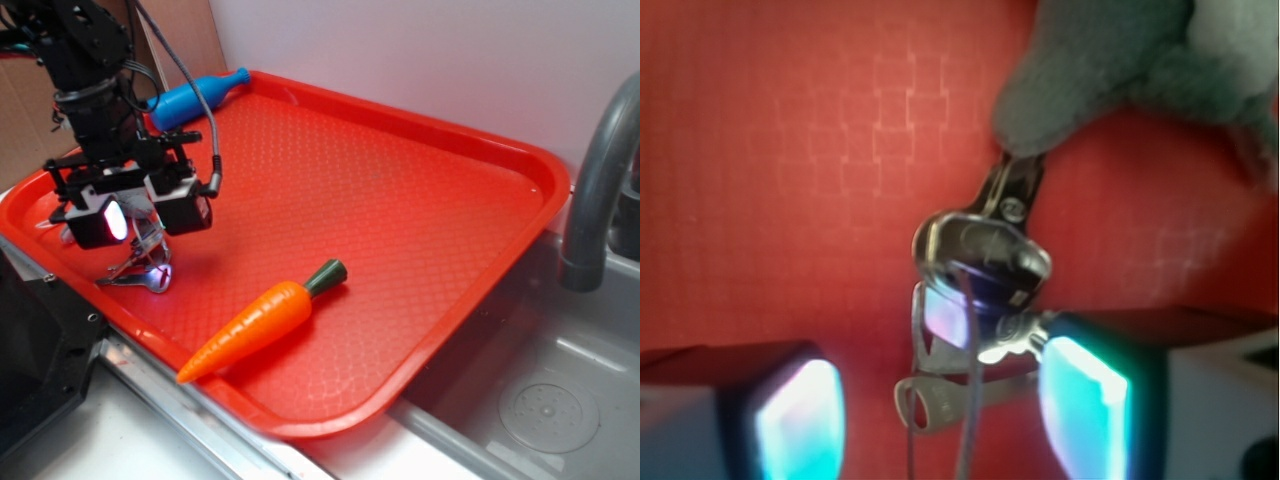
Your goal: Grab the silver keys.
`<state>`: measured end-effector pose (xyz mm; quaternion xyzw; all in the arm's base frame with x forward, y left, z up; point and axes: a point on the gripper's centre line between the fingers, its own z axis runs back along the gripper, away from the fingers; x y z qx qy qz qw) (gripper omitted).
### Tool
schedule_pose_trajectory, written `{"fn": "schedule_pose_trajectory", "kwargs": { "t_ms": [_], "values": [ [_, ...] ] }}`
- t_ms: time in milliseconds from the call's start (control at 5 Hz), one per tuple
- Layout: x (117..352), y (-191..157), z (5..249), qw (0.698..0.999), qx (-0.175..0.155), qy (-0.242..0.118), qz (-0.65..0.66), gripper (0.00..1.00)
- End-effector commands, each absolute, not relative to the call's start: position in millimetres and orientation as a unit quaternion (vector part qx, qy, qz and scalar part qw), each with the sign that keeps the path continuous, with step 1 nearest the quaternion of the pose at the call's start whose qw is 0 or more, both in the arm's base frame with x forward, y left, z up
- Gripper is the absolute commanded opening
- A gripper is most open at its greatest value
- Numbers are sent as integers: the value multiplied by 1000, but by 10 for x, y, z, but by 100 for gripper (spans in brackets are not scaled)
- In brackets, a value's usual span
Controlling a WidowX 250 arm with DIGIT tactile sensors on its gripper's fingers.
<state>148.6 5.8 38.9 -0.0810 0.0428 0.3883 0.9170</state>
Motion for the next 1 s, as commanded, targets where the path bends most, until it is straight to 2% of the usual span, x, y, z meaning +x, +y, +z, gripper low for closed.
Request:
{"fn": "schedule_pose_trajectory", "kwargs": {
  "t_ms": [0,400,600,800],
  "values": [
    [1552,71,481,915,-81,24,394,0],
    [1551,79,539,922,-76,27,380,0],
    [1529,113,1039,964,-20,20,263,0],
    [1546,109,1545,989,5,-32,142,0]
  ]
}}
